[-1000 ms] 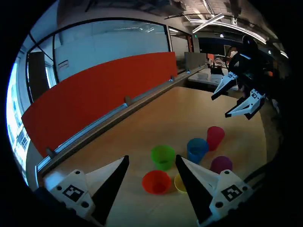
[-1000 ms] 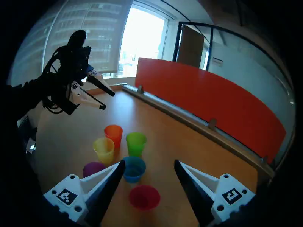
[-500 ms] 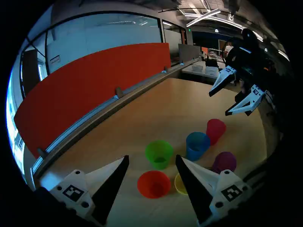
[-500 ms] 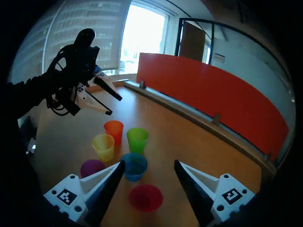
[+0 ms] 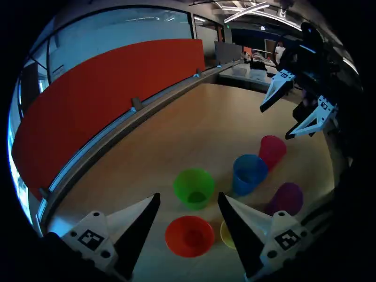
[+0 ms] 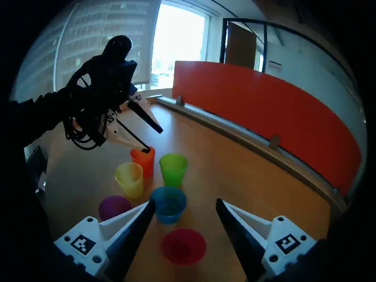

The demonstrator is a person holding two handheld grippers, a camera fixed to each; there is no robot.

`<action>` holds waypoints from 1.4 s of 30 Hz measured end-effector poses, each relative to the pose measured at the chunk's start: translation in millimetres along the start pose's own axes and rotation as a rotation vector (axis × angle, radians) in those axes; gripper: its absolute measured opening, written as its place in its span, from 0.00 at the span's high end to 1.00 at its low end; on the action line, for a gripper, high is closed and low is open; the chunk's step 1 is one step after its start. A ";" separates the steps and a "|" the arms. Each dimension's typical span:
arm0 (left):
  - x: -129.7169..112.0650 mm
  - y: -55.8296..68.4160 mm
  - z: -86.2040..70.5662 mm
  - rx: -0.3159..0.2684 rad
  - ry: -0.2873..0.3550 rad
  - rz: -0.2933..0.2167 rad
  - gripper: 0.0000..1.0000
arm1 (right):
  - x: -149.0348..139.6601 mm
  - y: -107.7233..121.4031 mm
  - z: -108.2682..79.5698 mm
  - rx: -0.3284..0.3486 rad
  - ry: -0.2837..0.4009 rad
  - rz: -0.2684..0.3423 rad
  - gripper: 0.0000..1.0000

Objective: Pour water

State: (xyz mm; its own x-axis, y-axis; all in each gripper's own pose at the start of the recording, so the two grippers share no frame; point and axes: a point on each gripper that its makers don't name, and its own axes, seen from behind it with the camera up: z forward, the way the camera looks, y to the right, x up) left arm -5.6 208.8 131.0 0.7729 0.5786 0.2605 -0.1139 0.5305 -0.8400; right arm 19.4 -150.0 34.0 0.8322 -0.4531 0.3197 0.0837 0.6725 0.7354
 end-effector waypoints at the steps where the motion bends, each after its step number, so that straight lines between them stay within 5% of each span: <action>1: -1.4 0.2 2.6 -0.001 -0.006 0.002 0.09 | -0.2 0.0 0.5 0.001 0.000 0.000 0.00; 18: -16.2 2.4 35.4 -0.034 -0.106 0.026 0.09 | -1.5 -0.6 7.7 0.022 0.002 -0.005 0.00; 42: -21.4 13.8 64.8 -0.060 -0.168 0.066 0.09 | -4.8 0.1 13.7 0.041 0.004 -0.005 0.00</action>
State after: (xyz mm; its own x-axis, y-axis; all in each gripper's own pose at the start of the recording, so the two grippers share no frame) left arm -64.1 243.8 144.7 0.6492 0.7090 0.2753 -0.1196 0.4527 -0.8836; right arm 8.0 -155.8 40.8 0.8340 -0.4540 0.3137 0.0652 0.6455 0.7610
